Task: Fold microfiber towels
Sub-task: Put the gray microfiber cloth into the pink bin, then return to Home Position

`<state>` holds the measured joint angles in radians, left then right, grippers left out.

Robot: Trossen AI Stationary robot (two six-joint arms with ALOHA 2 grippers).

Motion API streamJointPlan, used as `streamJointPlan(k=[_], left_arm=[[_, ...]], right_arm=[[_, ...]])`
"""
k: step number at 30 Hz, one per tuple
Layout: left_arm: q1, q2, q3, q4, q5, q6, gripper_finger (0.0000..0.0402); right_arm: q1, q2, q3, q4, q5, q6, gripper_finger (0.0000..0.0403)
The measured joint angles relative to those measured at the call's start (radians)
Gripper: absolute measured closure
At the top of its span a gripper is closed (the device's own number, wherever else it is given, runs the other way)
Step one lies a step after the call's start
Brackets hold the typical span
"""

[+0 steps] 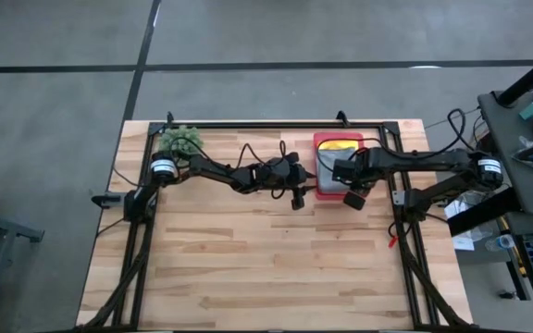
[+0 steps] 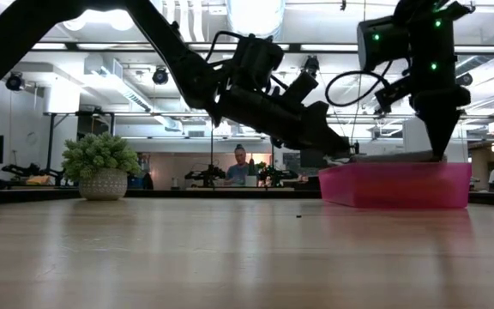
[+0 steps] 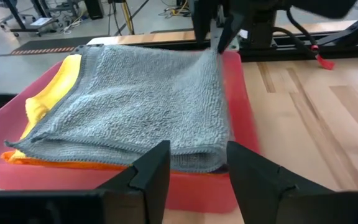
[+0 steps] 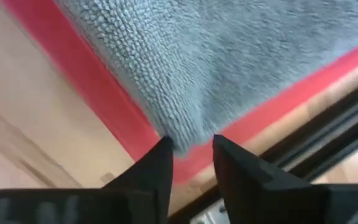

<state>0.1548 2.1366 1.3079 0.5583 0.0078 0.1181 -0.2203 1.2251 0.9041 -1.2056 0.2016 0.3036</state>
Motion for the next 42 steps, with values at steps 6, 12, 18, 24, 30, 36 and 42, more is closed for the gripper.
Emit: streamJointPlan(k=[6, 12, 18, 24, 30, 36, 42], left_arm=[[-0.012, -0.004, 0.000, 0.000, 0.002, 0.002, 0.0258], [-0.023, -0.045, -0.004, -0.022, 0.002, 0.047, 0.0258], [-0.047, -0.202, -0.052, -0.150, 0.005, 0.129, 0.0258], [-0.083, -0.479, -0.285, -0.156, 0.045, 0.202, 0.0262], [-0.116, -0.815, -0.575, -0.160, 0.105, 0.193, 0.0289], [-0.124, -1.128, -0.785, -0.150, 0.104, 0.151, 0.0323], [-0.122, -1.419, -0.938, -0.148, 0.095, 0.150, 0.0352]], right_arm=[[0.000, -0.002, 0.098, -0.081, 0.009, 0.005, 0.0275], [-0.016, -0.004, 0.140, -0.006, 0.227, -0.012, 0.0307], [-0.047, -0.055, 0.041, 0.404, 0.140, -0.221, 0.0387], [-0.014, -0.173, -0.156, 0.994, -0.059, -0.493, 0.0394], [0.042, -0.338, -0.351, 1.362, -0.128, -0.609, 0.0394], [0.060, -0.507, -0.484, 1.457, -0.151, -0.610, 0.0394], [0.060, -0.662, -0.556, 1.435, -0.159, -0.591, 0.0394]])
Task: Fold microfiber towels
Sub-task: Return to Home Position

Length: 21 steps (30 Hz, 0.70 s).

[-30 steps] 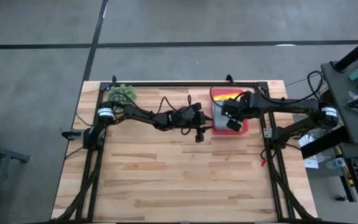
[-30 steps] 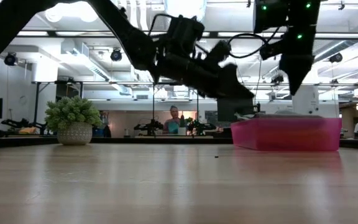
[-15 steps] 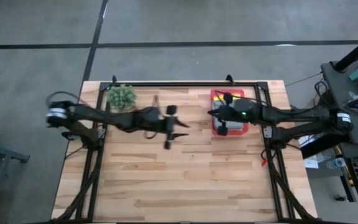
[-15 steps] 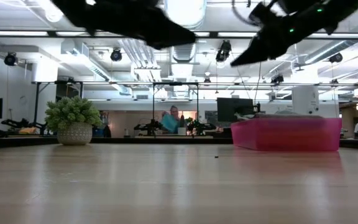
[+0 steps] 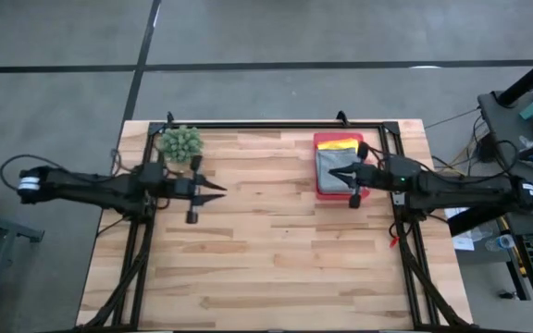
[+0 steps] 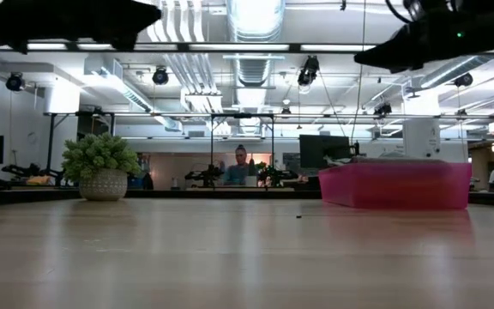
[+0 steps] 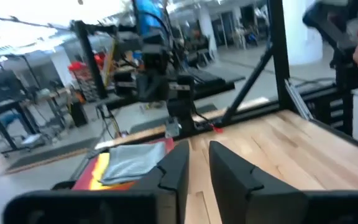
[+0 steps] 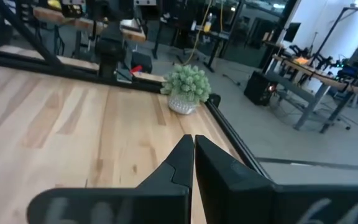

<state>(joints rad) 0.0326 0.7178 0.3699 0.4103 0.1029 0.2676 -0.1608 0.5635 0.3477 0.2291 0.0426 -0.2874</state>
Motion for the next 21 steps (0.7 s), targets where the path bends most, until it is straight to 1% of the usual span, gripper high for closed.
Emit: streamJointPlan(k=[6, 11, 16, 21], left_arm=[[0.000, -0.215, -0.124, -0.001, -0.026, -0.026, 0.0370], [0.000, -0.325, -0.213, -0.001, -0.033, -0.031, 0.0379], [0.000, -0.436, -0.299, -0.001, -0.033, -0.065, 0.0380], [0.000, -0.572, -0.361, 0.000, -0.030, -0.112, 0.0380]], right_arm=[[0.000, -0.109, -0.076, -0.008, -0.026, 0.034, 0.0394], [0.000, -0.165, -0.128, -0.010, -0.032, 0.028, 0.0394], [0.000, -0.225, -0.175, -0.003, -0.137, 0.027, 0.0394], [0.000, -0.314, -0.210, 0.031, -0.156, 0.034, 0.0394]])
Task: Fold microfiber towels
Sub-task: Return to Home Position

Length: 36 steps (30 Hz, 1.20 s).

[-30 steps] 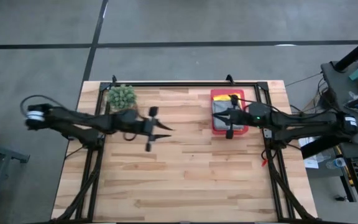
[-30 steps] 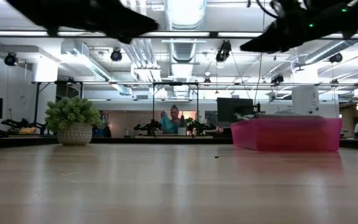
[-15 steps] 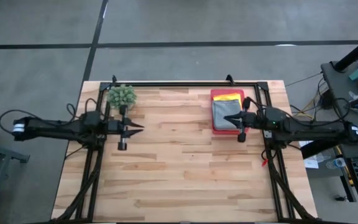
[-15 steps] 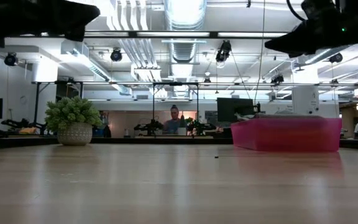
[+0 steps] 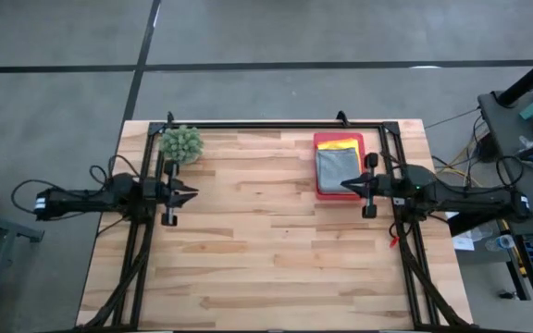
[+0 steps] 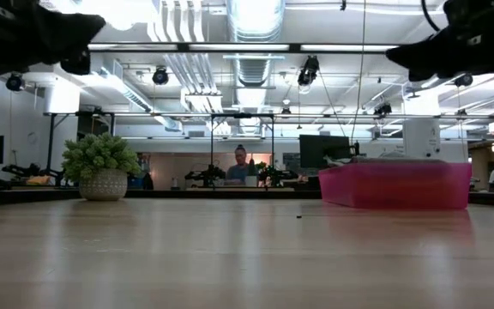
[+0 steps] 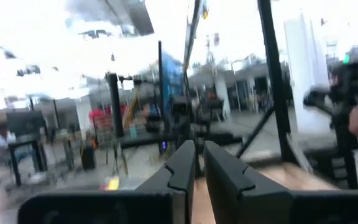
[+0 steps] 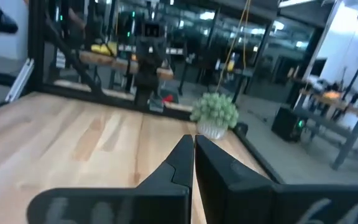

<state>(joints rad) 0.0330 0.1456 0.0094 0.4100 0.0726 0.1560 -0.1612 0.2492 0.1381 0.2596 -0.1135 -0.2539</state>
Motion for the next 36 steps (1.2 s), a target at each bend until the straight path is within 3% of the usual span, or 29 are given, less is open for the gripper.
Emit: streamJointPlan(k=[5, 10, 14, 17, 23, 36], left_arm=[[0.000, -0.127, -0.001, -0.034, 0.058, -0.019, 0.0380], [0.000, -0.113, -0.002, -0.027, 0.087, -0.012, 0.0380], [0.000, -0.084, -0.002, -0.040, 0.087, -0.019, 0.0380], [0.000, -0.061, -0.002, -0.034, 0.087, -0.019, 0.0380], [0.000, -0.026, -0.003, -0.031, 0.085, -0.019, 0.0380], [0.000, 0.020, -0.004, -0.028, 0.085, -0.019, 0.0380]], right_arm=[[0.000, -0.127, -0.045, 0.005, -0.039, -0.027, 0.0394], [0.001, -0.247, -0.109, 0.038, -0.130, 0.000, 0.0394], [0.000, -0.228, -0.126, 0.016, -0.202, 0.062, 0.0394], [0.002, -0.221, -0.126, 0.014, -0.293, 0.200, 0.0394], [0.002, -0.205, -0.126, -0.007, -0.305, 0.445, 0.0394], [0.002, -0.201, -0.126, -0.023, -0.305, 0.481, 0.0394]])
